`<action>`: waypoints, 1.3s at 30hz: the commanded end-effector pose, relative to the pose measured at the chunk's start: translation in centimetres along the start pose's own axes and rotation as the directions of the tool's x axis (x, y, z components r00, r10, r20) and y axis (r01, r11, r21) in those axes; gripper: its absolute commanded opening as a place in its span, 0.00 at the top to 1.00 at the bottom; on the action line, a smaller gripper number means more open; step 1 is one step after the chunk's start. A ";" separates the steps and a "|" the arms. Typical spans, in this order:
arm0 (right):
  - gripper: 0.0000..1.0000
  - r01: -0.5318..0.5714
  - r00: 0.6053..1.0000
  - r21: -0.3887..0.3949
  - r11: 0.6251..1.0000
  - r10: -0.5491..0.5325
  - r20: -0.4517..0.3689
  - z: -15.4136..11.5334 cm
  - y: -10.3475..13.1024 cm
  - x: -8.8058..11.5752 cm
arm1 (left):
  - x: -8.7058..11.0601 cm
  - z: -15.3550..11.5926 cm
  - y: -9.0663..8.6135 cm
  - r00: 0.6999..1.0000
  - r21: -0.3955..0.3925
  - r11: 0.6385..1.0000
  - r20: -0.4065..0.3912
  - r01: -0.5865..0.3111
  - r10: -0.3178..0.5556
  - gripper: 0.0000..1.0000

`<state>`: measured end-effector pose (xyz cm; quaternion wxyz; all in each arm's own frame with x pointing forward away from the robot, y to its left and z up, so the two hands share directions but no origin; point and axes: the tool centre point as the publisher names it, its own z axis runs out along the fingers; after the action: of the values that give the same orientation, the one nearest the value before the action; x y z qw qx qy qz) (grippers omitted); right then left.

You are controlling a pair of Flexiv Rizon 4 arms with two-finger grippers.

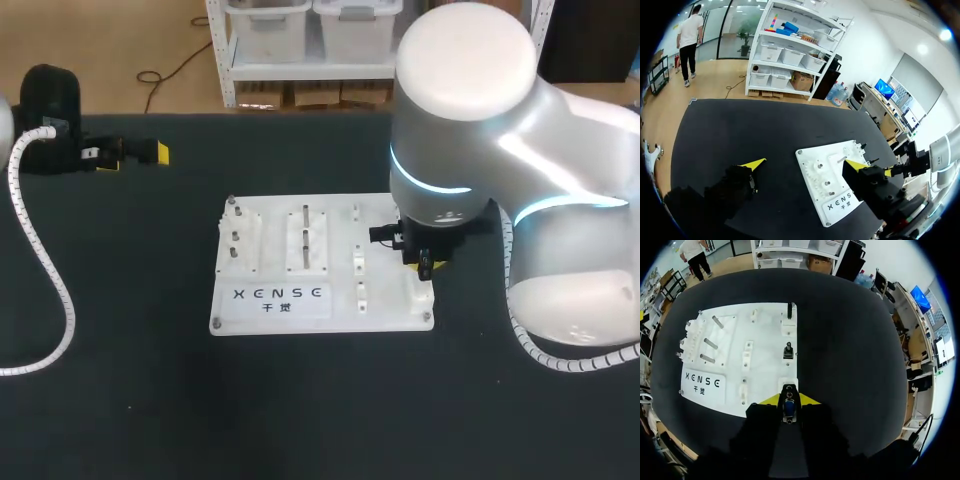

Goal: Insert the USB connector, Ethernet cable, and multi-pin plug into their matching sockets one by one.

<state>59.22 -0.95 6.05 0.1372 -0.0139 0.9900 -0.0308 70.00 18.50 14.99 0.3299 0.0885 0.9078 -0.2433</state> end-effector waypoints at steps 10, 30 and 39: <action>1.00 -0.040 0.999 0.004 0.999 0.040 -0.030 3.1 0.0 1.7 | 0.0 0.0 0.0 1.000 0.000 1.000 0.000 0.000 0.000 0.00; 1.00 -0.073 0.989 0.031 0.997 0.077 -0.130 7.9 -0.4 0.9 | 0.0 0.0 0.0 1.000 0.000 1.000 0.000 0.000 0.000 0.00; 1.00 -0.056 0.985 0.013 0.998 0.057 -0.164 9.3 -0.3 1.6 | 0.0 0.0 0.0 1.000 0.000 1.000 0.000 0.000 0.000 0.00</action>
<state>59.12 -1.15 5.22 0.0598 0.0176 0.9975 -0.0343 70.00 18.50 14.99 0.3299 0.0885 0.9078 -0.2433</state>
